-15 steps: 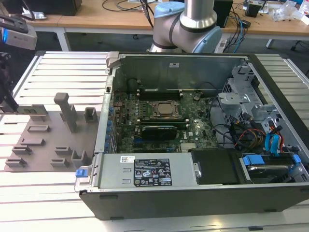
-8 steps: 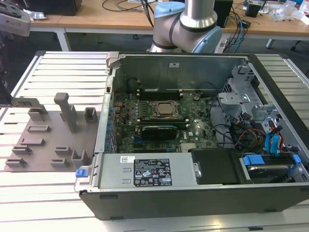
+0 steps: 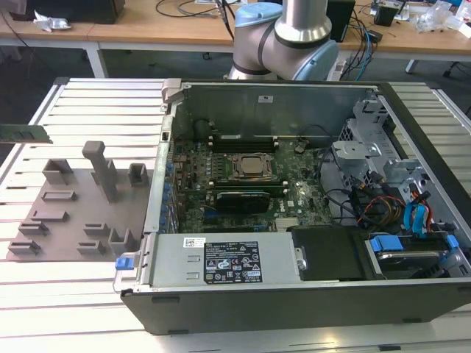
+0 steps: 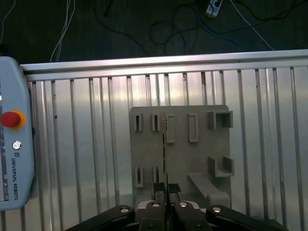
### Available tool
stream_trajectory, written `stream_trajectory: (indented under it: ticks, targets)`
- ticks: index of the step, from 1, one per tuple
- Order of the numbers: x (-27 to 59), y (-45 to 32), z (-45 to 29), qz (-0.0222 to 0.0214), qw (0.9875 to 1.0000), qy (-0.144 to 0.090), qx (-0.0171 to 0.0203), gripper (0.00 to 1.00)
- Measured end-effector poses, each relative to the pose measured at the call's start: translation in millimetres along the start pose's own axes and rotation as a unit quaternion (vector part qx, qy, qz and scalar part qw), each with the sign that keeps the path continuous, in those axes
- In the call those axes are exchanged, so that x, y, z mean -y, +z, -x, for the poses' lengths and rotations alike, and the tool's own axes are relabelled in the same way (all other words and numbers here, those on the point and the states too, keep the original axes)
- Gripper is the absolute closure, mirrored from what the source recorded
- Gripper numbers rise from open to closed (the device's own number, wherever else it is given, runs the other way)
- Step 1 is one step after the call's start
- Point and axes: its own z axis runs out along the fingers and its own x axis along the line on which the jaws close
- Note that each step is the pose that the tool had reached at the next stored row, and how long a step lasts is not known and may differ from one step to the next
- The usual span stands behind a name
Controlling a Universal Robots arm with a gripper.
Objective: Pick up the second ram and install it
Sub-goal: 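Pick up the second ram and move it above second insertion slot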
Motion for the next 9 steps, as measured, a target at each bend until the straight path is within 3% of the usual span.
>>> stream_trajectory:
  ticks: [1,2,5,9]
  targets:
    - [1.8,-0.3,0.1,0.0001,1.0,0.0,-0.0001,0.87]
    - [9.6,-0.2,0.5,0.0,1.0,0.0,0.0,0.87]
    - [44.8,-0.7,2.7,0.0001,1.0,0.0,0.0,0.87]
    - [76.5,-1.3,4.7,0.0001,1.0,0.0,0.0,0.87]
